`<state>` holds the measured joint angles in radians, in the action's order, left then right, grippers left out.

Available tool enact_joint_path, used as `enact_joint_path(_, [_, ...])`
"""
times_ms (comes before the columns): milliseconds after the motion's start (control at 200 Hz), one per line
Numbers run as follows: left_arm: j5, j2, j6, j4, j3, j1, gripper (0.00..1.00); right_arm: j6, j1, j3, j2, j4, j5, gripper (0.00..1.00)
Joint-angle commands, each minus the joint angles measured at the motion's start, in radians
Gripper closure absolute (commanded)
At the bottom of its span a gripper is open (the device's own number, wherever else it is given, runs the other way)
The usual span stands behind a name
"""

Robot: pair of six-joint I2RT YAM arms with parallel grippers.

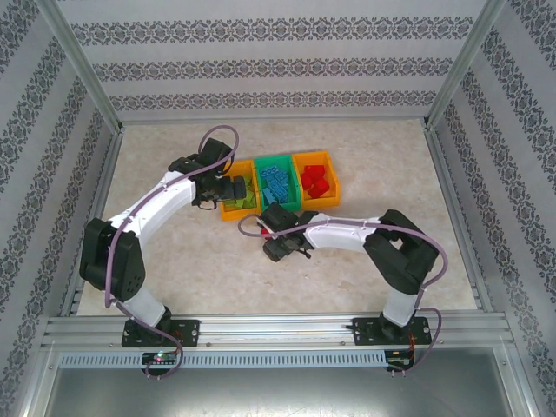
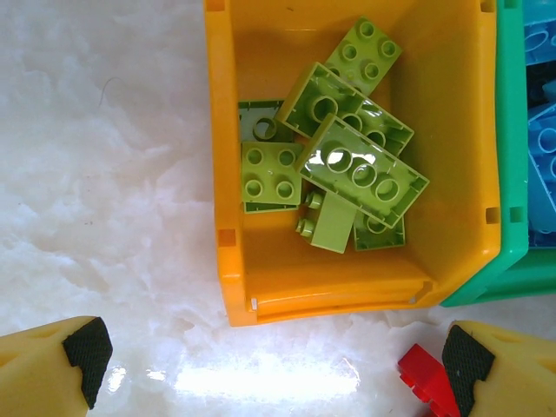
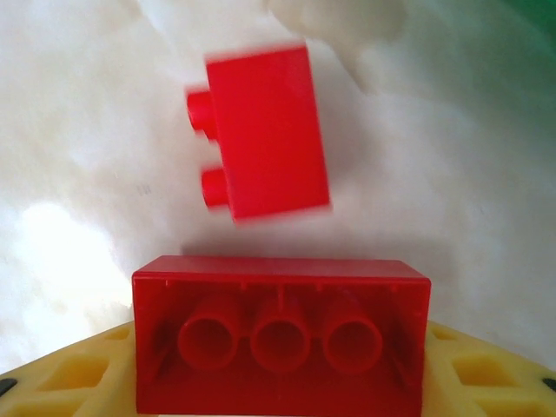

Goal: Sort the legos into containers by color

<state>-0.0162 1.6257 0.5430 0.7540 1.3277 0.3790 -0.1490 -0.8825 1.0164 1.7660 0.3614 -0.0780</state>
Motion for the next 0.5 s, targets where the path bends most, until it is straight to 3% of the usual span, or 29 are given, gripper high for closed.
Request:
enact_joint_path(0, [-0.03,-0.029,0.006,0.006,-0.014,-0.008,0.01,0.012,0.005,-0.056,-0.111,0.043,-0.05,0.45])
enact_joint_path(130, [-0.02,-0.04,-0.007,-0.003,-0.036,-0.007,0.0,0.013,0.062,-0.095,-0.227,0.063,-0.055,0.44])
enact_joint_path(275, [0.02,-0.067,-0.03,-0.046,-0.091,0.001,0.0,0.006,0.225,-0.051,-0.296,0.084,-0.014,0.44])
enact_joint_path(390, [0.073,-0.094,-0.067,-0.101,-0.146,0.044,0.0,-0.021,0.378,0.084,-0.24,0.14,0.064,0.44])
enact_joint_path(495, [0.071,-0.103,-0.113,-0.129,-0.178,0.12,0.0,-0.053,0.458,0.253,-0.123,0.226,0.095,0.45])
